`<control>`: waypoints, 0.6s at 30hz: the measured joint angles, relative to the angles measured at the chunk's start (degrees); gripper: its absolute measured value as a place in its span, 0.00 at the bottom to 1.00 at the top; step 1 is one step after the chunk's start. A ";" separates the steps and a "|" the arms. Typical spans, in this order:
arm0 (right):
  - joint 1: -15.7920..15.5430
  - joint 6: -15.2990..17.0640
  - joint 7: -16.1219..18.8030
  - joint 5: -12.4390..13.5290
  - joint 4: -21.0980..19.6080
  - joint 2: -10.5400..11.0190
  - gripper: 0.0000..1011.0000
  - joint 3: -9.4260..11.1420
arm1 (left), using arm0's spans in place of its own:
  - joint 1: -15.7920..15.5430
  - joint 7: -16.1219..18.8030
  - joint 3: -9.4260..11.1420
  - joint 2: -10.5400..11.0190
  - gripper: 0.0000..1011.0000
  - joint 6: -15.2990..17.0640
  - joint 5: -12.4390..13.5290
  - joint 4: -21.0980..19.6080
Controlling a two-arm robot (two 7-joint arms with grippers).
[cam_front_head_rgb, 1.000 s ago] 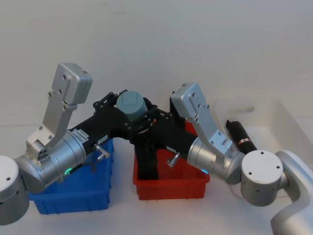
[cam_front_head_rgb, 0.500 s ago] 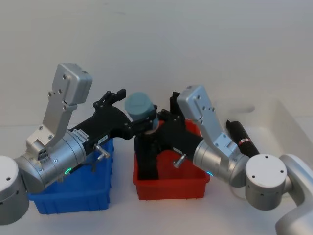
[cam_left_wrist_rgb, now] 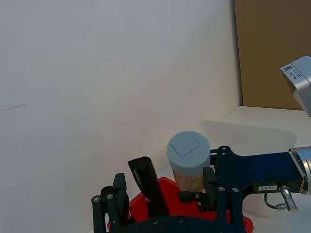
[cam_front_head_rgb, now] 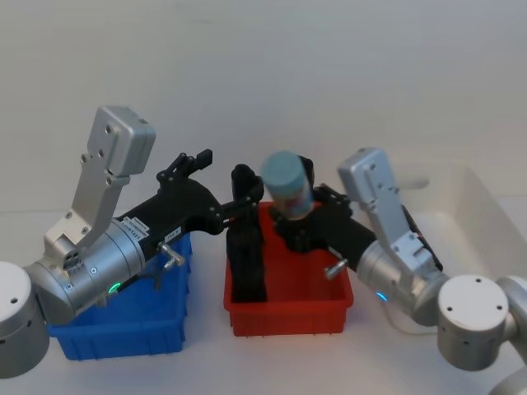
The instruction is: Pick the cotton swabs from the blue box and place them into the white box.
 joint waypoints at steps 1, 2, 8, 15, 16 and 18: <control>-0.17 0.06 -0.63 0.20 -0.11 0.13 0.62 0.12 | 0.00 0.00 0.00 0.00 0.99 0.00 0.00 0.00; -0.51 0.13 -1.66 0.54 -0.33 0.40 0.62 0.36 | 0.00 0.00 0.00 0.00 0.99 0.00 0.00 0.00; -1.81 0.30 -5.42 2.15 -1.19 1.43 0.62 1.36 | 0.00 0.00 0.00 0.00 0.99 0.00 0.00 0.00; -3.40 0.57 -10.92 5.14 -1.94 2.66 0.62 3.00 | 0.00 0.00 0.00 0.00 0.99 0.00 -0.02 0.00; -3.53 0.62 -11.57 5.56 -1.98 2.78 0.62 3.18 | 0.00 0.00 0.00 0.00 0.99 0.00 -0.01 0.00; -3.90 0.75 -13.16 6.54 -2.02 3.11 0.62 3.70 | 0.00 0.00 0.00 0.00 0.99 0.00 -0.02 0.00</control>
